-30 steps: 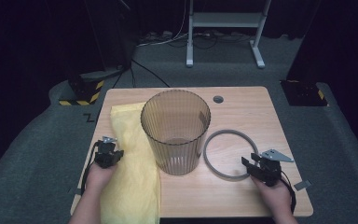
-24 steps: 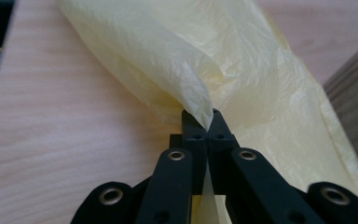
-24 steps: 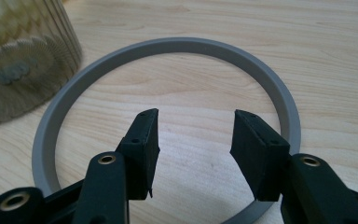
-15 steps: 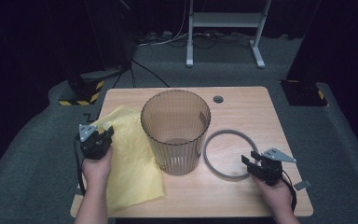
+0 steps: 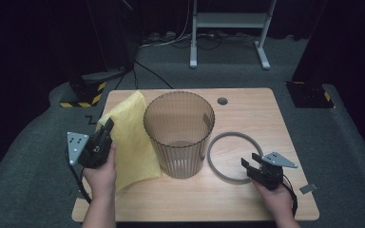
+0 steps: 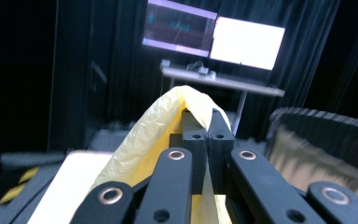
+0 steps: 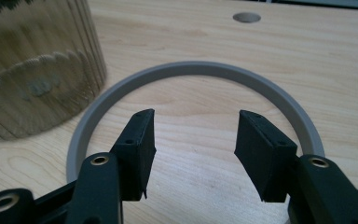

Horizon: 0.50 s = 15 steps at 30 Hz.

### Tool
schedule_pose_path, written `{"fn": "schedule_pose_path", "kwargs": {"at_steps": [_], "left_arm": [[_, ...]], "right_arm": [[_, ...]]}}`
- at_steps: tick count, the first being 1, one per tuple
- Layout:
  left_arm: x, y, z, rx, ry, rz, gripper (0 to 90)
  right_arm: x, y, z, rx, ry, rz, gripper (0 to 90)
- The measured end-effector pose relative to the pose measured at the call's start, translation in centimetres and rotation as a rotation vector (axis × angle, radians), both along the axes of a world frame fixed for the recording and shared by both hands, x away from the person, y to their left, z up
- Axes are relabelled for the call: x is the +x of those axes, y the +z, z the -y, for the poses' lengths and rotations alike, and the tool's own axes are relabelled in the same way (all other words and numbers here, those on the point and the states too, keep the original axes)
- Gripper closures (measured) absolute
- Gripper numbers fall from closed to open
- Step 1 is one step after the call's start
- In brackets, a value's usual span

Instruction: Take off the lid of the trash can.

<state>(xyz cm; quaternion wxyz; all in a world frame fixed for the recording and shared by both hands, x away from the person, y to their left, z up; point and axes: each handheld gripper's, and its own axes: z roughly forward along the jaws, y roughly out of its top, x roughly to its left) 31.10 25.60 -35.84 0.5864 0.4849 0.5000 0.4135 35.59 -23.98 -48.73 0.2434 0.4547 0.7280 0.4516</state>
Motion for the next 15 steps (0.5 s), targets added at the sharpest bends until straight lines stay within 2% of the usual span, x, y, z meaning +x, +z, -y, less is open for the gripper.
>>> {"fn": "schedule_pose_path", "kwargs": {"at_steps": [2,3,5,6,8,9,11,12,13,15], "left_arm": [[-0.5,0.6,0.4,-0.012,-0.01,0.044,89.1],[-0.5,0.6,0.4,-0.012,-0.01,0.044,89.1],[-1.1,1.6,1.1,-0.015,-0.023,0.099,89.1],[-1.1,1.6,1.1,-0.015,-0.023,0.099,89.1],[-1.6,2.6,1.8,-0.014,-0.031,0.151,89.1],[-1.6,2.6,1.8,-0.014,-0.031,0.151,89.1],[-1.9,3.3,2.2,-0.019,-0.041,0.182,89.1],[-2.2,3.9,2.7,-0.012,-0.047,0.211,89.1],[-2.2,3.9,2.7,-0.012,-0.047,0.211,89.1],[-2.4,4.6,3.3,0.004,-0.054,0.248,89.1]], "right_arm": [[-0.3,0.3,-0.1,0.006,-0.002,0.018,46.3],[-0.3,0.4,-0.2,0.006,-0.003,0.031,45.5],[-0.5,0.5,-0.3,0.014,-0.01,0.044,44.5],[-0.5,0.5,-0.3,0.014,-0.01,0.044,44.5],[-0.7,0.7,-0.4,0.013,-0.006,0.062,44.4],[-0.7,0.7,-0.4,0.013,-0.006,0.062,44.4],[-0.7,0.5,-0.5,0.005,-0.003,0.063,44.5],[-0.6,0.5,-0.5,0.005,-0.003,0.062,44.5],[-0.6,0.5,-0.5,0.005,-0.003,0.062,44.5],[-0.6,0.4,-0.4,0.004,-0.004,0.063,44.5]]}}
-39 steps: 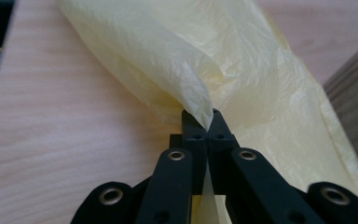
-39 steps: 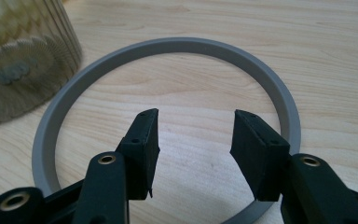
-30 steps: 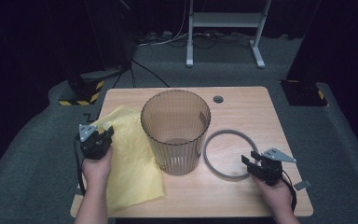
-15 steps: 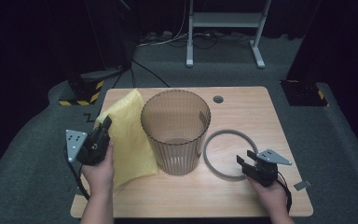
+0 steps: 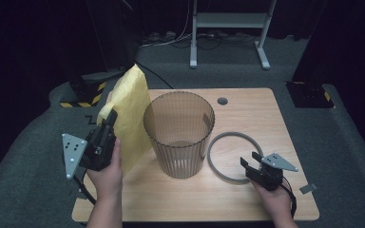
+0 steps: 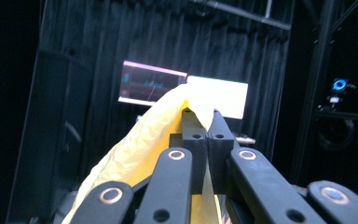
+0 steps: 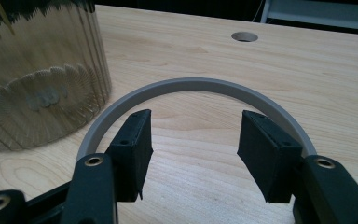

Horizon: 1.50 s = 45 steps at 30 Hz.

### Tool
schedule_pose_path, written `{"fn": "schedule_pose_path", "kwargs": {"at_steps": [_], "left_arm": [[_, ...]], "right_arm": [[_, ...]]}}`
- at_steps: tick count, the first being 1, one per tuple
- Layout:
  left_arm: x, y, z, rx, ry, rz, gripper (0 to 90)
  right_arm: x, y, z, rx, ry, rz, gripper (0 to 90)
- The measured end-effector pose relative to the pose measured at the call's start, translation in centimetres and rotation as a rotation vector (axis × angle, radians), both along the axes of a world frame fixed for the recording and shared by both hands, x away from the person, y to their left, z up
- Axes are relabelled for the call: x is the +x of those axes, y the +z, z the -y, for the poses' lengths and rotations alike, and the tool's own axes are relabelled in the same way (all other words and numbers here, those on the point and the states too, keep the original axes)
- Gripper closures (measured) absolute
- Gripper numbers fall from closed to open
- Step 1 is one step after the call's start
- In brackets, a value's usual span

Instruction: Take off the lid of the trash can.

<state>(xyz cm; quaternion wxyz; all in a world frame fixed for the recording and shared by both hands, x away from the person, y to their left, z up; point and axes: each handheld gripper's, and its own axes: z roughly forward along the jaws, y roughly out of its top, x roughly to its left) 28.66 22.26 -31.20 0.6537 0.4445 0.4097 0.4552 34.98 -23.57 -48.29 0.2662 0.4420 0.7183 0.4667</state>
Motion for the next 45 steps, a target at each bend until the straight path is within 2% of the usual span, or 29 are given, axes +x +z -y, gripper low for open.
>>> {"fn": "schedule_pose_path", "kwargs": {"at_steps": [3,5,8,14,15,16,23,26,29,33,38,40,45], "left_arm": [[-0.2,1.1,1.2,0.019,-0.017,0.054,89.1],[-0.3,1.4,1.5,0.025,-0.025,0.065,89.1],[-0.5,2.7,2.9,0.033,-0.06,0.116,89.1],[-0.7,4.2,4.2,0.048,-0.094,0.162,89.1],[-0.7,4.9,4.6,0.051,-0.105,0.177,89.1],[-0.7,4.9,4.6,0.051,-0.105,0.177,89.1],[-0.5,7.6,6.3,0.054,-0.161,0.237,89.1],[-0.5,8.1,6.8,0.054,-0.172,0.25,89.1],[-0.1,9.1,7.8,0.049,-0.208,0.267,89.1],[0.4,9.4,9.2,0.057,-0.248,0.278,89.1],[1.1,9.6,10.5,0.052,-0.287,0.281,89.1],[1.5,9.7,11.2,0.031,-0.315,0.277,89.1],[1.4,9.7,12.5,0.026,-0.348,0.283,89.1]], "right_arm": [[0.0,0.0,0.1,0.002,0.001,0.0,44.6],[0.0,-0.1,0.2,0.002,0.001,0.0,44.6],[0.0,-0.1,0.2,0.003,0.002,0.001,44.7],[0.0,-0.1,0.1,-0.001,0.004,0.007,44.8],[0.0,-0.1,0.1,-0.003,0.004,0.007,44.8],[0.0,-0.1,0.1,-0.003,0.004,0.007,44.8],[0.1,-0.2,0.3,-0.003,-0.002,0.005,44.9],[0.1,-0.2,0.3,-0.004,0.0,0.005,44.9],[0.1,-0.2,0.3,-0.004,0.0,0.004,44.9],[0.1,-0.2,0.3,0.0,0.0,0.004,45.0],[0.1,-0.1,0.4,0.004,0.002,0.007,45.0],[0.0,-0.1,0.5,0.008,0.002,0.007,45.0],[0.1,-0.1,0.8,0.017,-0.002,0.005,45.1]]}}
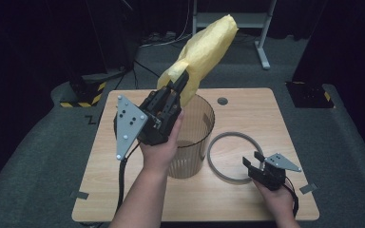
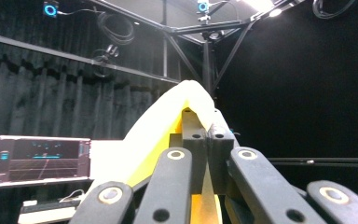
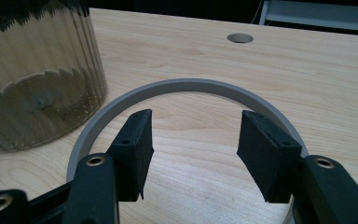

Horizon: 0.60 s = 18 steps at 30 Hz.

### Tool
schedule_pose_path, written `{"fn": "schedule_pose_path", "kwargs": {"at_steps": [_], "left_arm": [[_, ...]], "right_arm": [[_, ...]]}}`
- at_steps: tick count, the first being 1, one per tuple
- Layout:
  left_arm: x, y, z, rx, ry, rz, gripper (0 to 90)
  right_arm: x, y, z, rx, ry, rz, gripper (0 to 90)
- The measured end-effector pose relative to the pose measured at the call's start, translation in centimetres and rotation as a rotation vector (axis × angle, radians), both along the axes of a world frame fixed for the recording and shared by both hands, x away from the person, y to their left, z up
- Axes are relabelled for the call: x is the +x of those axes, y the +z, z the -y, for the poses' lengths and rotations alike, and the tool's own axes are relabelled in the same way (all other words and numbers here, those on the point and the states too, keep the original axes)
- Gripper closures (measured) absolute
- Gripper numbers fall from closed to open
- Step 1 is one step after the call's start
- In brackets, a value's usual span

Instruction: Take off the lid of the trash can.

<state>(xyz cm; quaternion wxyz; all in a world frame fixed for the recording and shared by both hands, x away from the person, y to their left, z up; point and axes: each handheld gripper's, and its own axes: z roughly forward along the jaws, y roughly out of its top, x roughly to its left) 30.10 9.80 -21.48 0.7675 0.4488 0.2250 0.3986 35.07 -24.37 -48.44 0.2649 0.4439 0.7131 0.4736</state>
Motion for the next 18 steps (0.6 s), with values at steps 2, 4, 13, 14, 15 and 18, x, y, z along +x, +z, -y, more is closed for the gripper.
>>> {"fn": "schedule_pose_path", "kwargs": {"at_steps": [2,4,13,14,15,18], "left_arm": [[0.0,0.0,0.1,-0.011,-0.009,-0.003,89.1],[-0.1,0.0,0.0,-0.015,-0.015,-0.008,89.1],[-1.0,-0.4,-1.5,-0.013,0.015,-0.008,89.0],[-0.9,-0.9,-2.1,-0.005,0.035,-0.02,89.1],[-0.9,-0.9,-2.1,-0.005,0.035,-0.02,89.1],[-0.4,-2.8,-3.4,0.004,0.071,-0.068,89.1]], "right_arm": [[0.0,0.0,0.0,-0.004,0.002,-0.001,45.1],[0.0,0.0,-0.1,-0.004,0.002,-0.002,45.1],[-0.1,0.0,-0.4,-0.01,0.007,0.0,45.1],[0.0,-0.1,-0.4,-0.012,0.007,-0.003,45.1],[0.0,-0.1,-0.4,-0.012,0.007,-0.003,45.1],[-0.1,-0.1,-0.5,-0.017,0.007,-0.003,45.1]]}}
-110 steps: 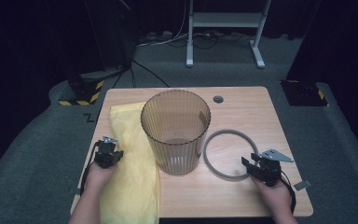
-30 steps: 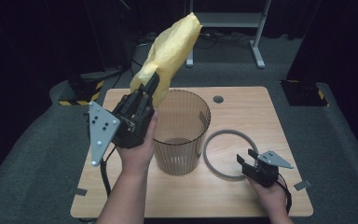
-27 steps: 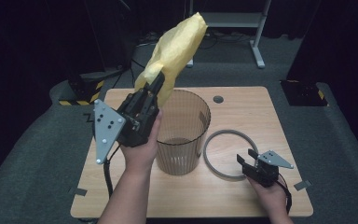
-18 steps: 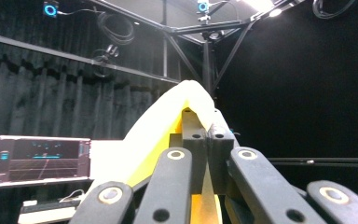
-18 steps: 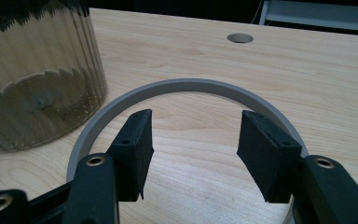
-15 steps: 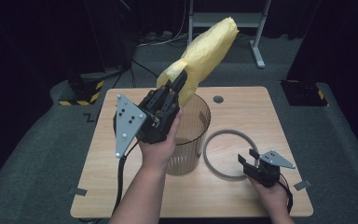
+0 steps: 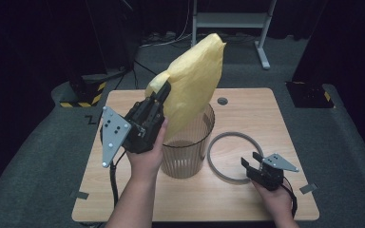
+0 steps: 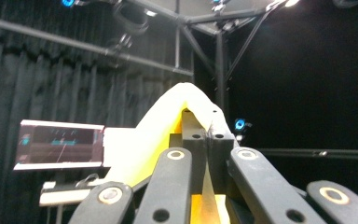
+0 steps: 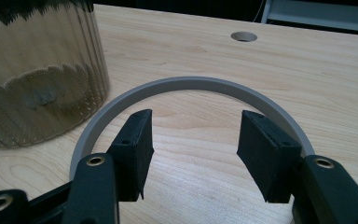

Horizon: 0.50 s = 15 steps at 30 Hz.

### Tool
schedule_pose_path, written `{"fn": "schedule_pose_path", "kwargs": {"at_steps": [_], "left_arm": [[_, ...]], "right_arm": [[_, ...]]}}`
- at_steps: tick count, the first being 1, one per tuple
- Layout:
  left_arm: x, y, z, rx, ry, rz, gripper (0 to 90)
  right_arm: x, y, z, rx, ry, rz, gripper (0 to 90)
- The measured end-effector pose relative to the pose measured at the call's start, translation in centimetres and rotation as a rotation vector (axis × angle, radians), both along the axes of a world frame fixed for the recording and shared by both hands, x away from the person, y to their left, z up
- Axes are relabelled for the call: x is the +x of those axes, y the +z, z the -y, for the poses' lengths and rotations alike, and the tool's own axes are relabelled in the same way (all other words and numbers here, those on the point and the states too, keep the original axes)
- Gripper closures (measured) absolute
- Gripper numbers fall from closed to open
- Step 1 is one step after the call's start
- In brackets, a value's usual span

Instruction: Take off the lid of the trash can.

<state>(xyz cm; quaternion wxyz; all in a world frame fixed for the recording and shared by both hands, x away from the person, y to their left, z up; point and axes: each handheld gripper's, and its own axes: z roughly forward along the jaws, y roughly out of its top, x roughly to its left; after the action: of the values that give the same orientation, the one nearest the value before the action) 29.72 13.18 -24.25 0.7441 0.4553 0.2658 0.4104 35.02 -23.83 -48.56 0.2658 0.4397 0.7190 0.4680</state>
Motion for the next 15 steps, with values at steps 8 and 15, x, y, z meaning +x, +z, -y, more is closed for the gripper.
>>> {"fn": "schedule_pose_path", "kwargs": {"at_steps": [8,15], "left_arm": [[0.3,-2.2,-1.6,0.072,0.087,-0.036,89.1],[0.2,-3.7,-2.0,0.185,0.152,-0.04,89.1]], "right_arm": [[0.1,-0.1,-0.2,-0.003,-0.001,-0.002,45.1],[-0.4,0.6,-0.4,0.007,0.005,0.031,43.7]]}}
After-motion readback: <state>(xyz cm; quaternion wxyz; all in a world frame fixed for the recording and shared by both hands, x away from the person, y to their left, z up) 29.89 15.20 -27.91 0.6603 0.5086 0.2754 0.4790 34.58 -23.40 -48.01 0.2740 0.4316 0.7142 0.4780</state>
